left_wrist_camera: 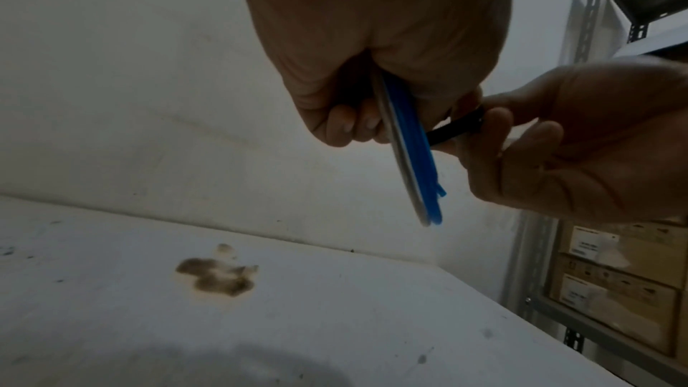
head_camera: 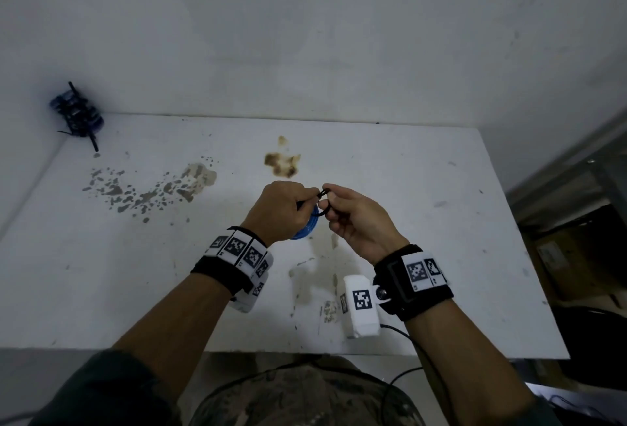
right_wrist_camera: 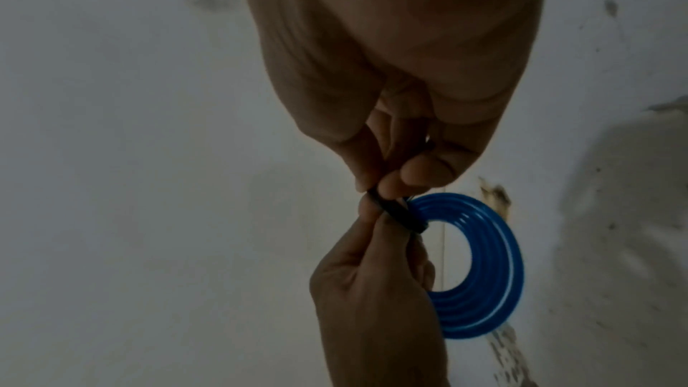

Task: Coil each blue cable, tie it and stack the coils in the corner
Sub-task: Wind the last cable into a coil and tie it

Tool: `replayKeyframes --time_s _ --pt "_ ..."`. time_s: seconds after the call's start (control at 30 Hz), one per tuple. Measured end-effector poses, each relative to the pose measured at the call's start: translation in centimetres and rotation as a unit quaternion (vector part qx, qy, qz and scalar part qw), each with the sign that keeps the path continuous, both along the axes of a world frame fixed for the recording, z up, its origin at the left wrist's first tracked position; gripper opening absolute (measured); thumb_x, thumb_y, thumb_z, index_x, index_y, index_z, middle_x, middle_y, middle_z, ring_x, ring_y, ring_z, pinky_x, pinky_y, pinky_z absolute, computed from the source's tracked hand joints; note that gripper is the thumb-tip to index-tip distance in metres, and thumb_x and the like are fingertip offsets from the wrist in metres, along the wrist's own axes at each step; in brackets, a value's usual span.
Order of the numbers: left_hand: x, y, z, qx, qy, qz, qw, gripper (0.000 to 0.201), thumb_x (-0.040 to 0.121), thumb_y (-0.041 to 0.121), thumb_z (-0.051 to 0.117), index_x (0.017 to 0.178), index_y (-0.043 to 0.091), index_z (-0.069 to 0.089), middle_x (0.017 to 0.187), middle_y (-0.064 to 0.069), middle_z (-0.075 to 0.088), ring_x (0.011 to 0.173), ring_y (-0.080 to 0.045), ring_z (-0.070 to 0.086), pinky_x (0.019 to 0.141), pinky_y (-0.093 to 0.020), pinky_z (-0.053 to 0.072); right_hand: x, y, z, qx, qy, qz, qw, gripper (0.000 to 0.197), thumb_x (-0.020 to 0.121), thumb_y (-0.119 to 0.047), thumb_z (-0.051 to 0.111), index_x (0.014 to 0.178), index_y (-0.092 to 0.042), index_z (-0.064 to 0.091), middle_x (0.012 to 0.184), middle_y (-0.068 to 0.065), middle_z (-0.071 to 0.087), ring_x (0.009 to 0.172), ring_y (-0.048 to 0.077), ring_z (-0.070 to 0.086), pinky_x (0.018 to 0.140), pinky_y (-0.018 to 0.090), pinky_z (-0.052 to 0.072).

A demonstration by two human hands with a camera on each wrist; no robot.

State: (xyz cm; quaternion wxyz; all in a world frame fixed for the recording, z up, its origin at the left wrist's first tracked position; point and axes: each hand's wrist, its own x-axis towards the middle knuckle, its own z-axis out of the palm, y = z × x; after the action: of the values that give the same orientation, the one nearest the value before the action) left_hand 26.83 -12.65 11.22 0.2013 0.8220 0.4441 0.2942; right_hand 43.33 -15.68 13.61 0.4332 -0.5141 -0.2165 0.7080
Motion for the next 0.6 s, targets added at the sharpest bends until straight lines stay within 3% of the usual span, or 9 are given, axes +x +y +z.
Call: replayKeyframes --time_s 0.1,0.17,0.27,0.33,0.4,0.53,0.6 --pt "-0.1 -0.1 0.0 0.002 0.009 -0.006 1.0 0.023 0.088 0.014 0.052 0.066 0.014 0.059 0.051 0.009 0.04 0.047 -0.014 0.036 0.051 -0.026 0.03 -0.2 -0.1 0.1 0.017 -0.029 -0.008 0.999 0.018 0.095 -0.004 0.06 0.112 -0.004 0.066 0.078 0.009 0.068 0.062 0.013 0.054 0.059 0.024 0.048" --pt "-0.2 -0.1 0.1 -0.036 -0.018 0.003 0.999 0.024 0.089 0.013 0.052 0.069 0.015 0.063 0.052 0.006 0.05 0.047 -0.014 0.042 0.051 -0.027 0.034 -0.5 -0.3 0.1 0.048 -0.071 -0.01 0.996 0.017 0.094 -0.004 0.061 0.11 -0.003 0.067 0.078 0.011 0.068 0.061 0.015 0.055 0.059 0.026 0.049" --pt "-0.2 0.2 0.6 -0.121 -0.096 0.031 0.987 0.022 0.092 0.007 0.057 0.091 0.014 0.077 0.067 0.001 0.07 0.057 -0.014 0.06 0.06 -0.029 0.048 -0.8 -0.5 0.3 0.069 -0.087 -0.011 0.994 0.016 0.094 -0.003 0.061 0.109 -0.002 0.066 0.075 0.013 0.068 0.059 0.016 0.054 0.059 0.027 0.048" --pt "-0.1 0.1 1.0 -0.131 -0.126 0.051 0.982 0.021 0.092 0.006 0.06 0.1 0.013 0.077 0.075 -0.004 0.074 0.067 -0.021 0.067 0.065 -0.035 0.053 -0.7 -0.5 0.4 0.065 -0.081 -0.015 0.994 0.017 0.095 -0.004 0.061 0.11 -0.001 0.065 0.074 0.012 0.068 0.058 0.016 0.052 0.059 0.026 0.047" --pt "0.0 -0.2 1.3 -0.125 -0.132 0.044 0.982 0.02 0.091 0.006 0.06 0.091 0.013 0.078 0.071 -0.004 0.072 0.065 -0.027 0.064 0.063 -0.039 0.051 -0.6 -0.6 0.4 0.068 -0.076 -0.016 0.995 0.017 0.094 -0.003 0.061 0.111 0.0 0.066 0.076 0.013 0.069 0.06 0.016 0.053 0.058 0.025 0.048" --pt "0.3 -0.6 1.5 -0.109 -0.15 0.04 0.982 0.02 0.092 0.003 0.058 0.084 0.008 0.075 0.065 0.003 0.068 0.059 -0.022 0.06 0.058 -0.031 0.047 -0.6 -1.2 0.3 0.077 -0.056 -0.015 0.995 0.026 0.091 0.001 0.065 0.116 -0.004 0.062 0.084 0.013 0.073 0.068 0.017 0.062 0.064 0.024 0.053" --pt "0.2 -0.7 1.3 -0.114 -0.147 0.026 0.982 0.021 0.093 0.003 0.057 0.081 0.009 0.073 0.064 0.002 0.068 0.059 -0.022 0.06 0.058 -0.032 0.047 -0.3 -1.4 0.3 0.072 -0.062 -0.02 0.995 0.029 0.088 0.003 0.066 0.115 -0.006 0.059 0.087 0.015 0.074 0.068 0.016 0.063 0.065 0.024 0.054"
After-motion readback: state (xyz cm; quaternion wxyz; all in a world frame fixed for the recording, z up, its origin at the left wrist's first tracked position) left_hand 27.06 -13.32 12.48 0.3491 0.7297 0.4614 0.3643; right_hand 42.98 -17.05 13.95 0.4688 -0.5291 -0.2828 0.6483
